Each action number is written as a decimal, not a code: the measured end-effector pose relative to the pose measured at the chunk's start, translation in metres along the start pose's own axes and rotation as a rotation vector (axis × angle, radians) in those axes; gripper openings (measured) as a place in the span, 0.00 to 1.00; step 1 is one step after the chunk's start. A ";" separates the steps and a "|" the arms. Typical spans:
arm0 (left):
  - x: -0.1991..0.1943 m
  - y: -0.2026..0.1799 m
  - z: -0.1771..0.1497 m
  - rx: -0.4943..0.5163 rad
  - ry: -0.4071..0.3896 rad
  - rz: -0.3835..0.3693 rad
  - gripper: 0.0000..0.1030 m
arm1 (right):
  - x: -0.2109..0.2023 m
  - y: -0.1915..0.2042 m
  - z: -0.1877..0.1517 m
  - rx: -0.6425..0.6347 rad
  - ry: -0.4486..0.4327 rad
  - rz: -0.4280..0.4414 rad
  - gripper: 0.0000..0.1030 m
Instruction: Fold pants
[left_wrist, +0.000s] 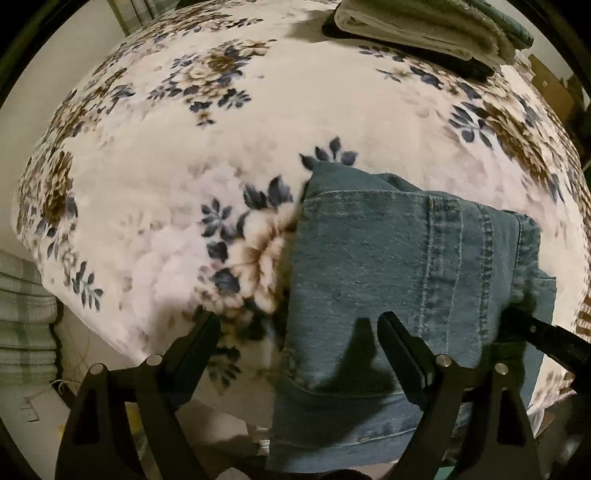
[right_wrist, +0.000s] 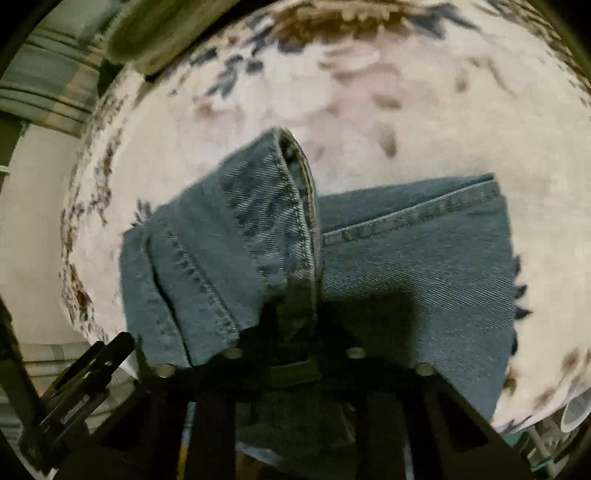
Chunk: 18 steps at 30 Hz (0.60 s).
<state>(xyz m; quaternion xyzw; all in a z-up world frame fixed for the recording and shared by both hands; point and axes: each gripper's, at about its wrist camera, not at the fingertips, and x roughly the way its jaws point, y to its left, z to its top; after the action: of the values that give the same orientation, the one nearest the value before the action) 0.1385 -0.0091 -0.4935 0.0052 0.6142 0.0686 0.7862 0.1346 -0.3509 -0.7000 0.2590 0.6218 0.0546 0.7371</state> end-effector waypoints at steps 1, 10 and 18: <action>-0.001 0.000 0.000 0.003 -0.002 0.003 0.84 | -0.006 0.004 -0.002 -0.011 -0.013 -0.002 0.14; -0.023 -0.007 0.002 -0.019 -0.014 -0.063 0.84 | -0.092 -0.019 -0.011 0.026 -0.145 -0.019 0.12; -0.020 -0.026 0.000 -0.006 0.016 -0.180 0.84 | -0.152 -0.091 -0.029 0.107 -0.199 -0.115 0.12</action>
<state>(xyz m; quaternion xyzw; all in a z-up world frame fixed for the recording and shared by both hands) 0.1362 -0.0367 -0.4767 -0.0527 0.6182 -0.0004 0.7843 0.0513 -0.4811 -0.6089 0.2658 0.5614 -0.0470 0.7823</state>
